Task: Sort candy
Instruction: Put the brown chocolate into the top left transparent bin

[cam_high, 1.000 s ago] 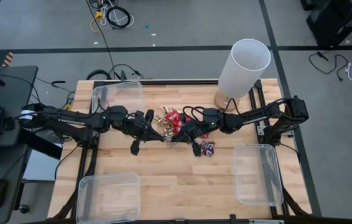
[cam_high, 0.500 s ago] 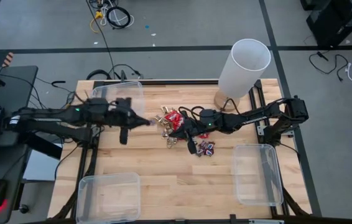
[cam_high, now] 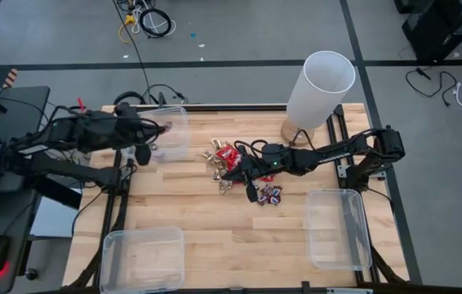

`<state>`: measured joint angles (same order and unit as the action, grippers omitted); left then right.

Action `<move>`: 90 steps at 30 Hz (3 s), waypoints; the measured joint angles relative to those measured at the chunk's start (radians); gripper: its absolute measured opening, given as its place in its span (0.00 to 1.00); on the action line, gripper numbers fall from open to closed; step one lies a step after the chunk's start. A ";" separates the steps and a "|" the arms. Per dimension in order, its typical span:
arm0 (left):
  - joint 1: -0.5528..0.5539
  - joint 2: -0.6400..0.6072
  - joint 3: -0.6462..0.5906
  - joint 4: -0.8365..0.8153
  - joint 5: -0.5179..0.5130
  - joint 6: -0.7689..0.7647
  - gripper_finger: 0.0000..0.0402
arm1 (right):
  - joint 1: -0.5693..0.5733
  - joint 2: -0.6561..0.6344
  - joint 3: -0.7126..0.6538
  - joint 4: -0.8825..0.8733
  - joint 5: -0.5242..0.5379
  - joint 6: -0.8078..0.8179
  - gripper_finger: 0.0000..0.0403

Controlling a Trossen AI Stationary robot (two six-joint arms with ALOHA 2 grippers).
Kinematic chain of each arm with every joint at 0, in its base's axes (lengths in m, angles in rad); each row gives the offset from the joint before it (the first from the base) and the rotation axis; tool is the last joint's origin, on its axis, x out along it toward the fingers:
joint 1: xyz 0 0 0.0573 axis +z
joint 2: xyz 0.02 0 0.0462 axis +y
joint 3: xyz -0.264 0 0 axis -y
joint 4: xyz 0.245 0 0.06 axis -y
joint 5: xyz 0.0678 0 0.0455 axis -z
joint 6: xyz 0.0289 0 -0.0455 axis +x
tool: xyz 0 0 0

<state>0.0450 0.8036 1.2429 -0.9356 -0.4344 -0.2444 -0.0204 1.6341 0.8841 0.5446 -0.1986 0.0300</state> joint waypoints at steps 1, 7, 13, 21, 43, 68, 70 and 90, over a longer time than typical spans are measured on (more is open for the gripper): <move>0.013 0.000 0.004 -0.042 -0.022 -0.017 0.00 | 0.000 0.000 0.000 0.000 0.000 0.000 0.00; 0.099 0.008 0.005 -0.254 -0.076 -0.113 0.00 | 0.000 0.000 0.000 0.000 0.000 0.000 0.00; 0.167 0.026 0.005 -0.335 -0.077 -0.139 0.00 | 0.000 0.000 -0.001 0.000 0.000 0.000 0.00; 0.257 0.073 0.004 -0.351 -0.039 -0.092 0.00 | 0.000 0.000 -0.001 0.000 0.000 0.000 0.00; 0.593 0.299 0.004 -0.339 0.463 0.453 0.00 | 0.026 0.000 -0.001 0.000 0.000 0.000 0.00; 0.738 0.454 0.004 -0.422 0.608 0.794 0.00 | 0.026 0.000 -0.001 -0.001 0.000 -0.005 0.00; 0.738 0.454 0.004 -0.422 0.608 0.794 0.00 | 0.026 0.000 -0.001 -0.001 0.000 -0.005 0.00; 0.739 0.454 0.004 -0.423 0.551 0.796 0.00 | 0.026 0.000 -0.001 -0.001 0.000 -0.006 0.00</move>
<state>0.7837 1.2575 1.2472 -1.3586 0.1165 0.5514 0.0055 1.6341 0.8829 0.5438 -0.1986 0.0238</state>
